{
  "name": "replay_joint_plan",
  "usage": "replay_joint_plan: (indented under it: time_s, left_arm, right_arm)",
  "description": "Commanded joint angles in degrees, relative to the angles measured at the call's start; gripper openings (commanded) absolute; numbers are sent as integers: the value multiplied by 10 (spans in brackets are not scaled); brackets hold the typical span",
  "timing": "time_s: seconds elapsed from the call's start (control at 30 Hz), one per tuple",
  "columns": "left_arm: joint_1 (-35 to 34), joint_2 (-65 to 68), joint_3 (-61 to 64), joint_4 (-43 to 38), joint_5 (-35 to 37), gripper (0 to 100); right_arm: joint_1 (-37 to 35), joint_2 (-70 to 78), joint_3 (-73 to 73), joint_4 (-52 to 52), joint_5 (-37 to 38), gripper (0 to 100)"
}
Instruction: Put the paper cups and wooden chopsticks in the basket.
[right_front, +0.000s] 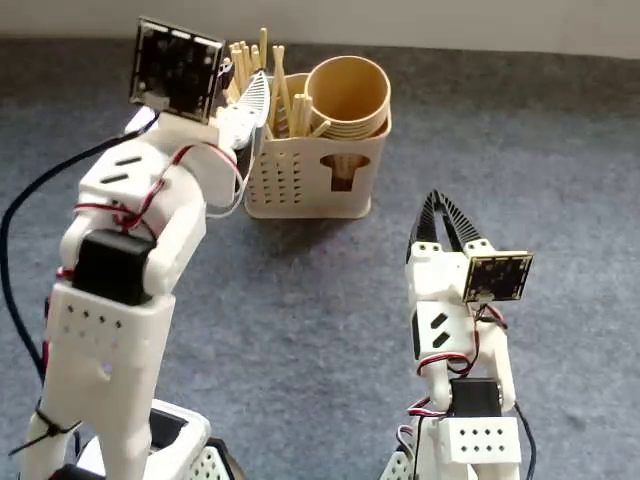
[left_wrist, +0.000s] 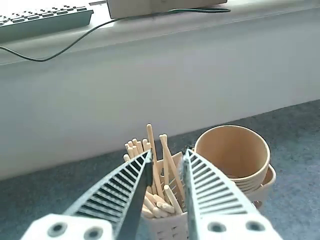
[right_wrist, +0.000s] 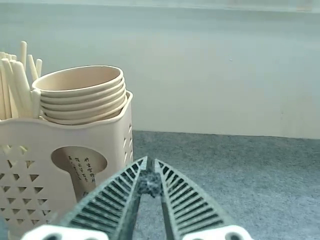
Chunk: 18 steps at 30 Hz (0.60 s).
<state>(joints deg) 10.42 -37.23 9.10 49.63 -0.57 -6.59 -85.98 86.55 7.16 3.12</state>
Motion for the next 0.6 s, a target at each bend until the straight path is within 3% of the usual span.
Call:
replay_joint_plan:
  time_s: [0.0, 0.1, 0.2, 0.57]
  left_arm:
    - [9, -34, -29, 29, 3, 88]
    - [7, -51, -28, 58, 2, 5]
    - [7, -84, 15, 60, 1, 6]
    - [7, -306, 303, -91, 2, 5]
  right_arm:
    - [-14, -6, -6, -5, 5, 9]
    - [-13, -7, -6, -5, 5, 9]
    - [-13, -7, -5, -5, 5, 9]
    - [-13, -7, -5, -5, 5, 9]
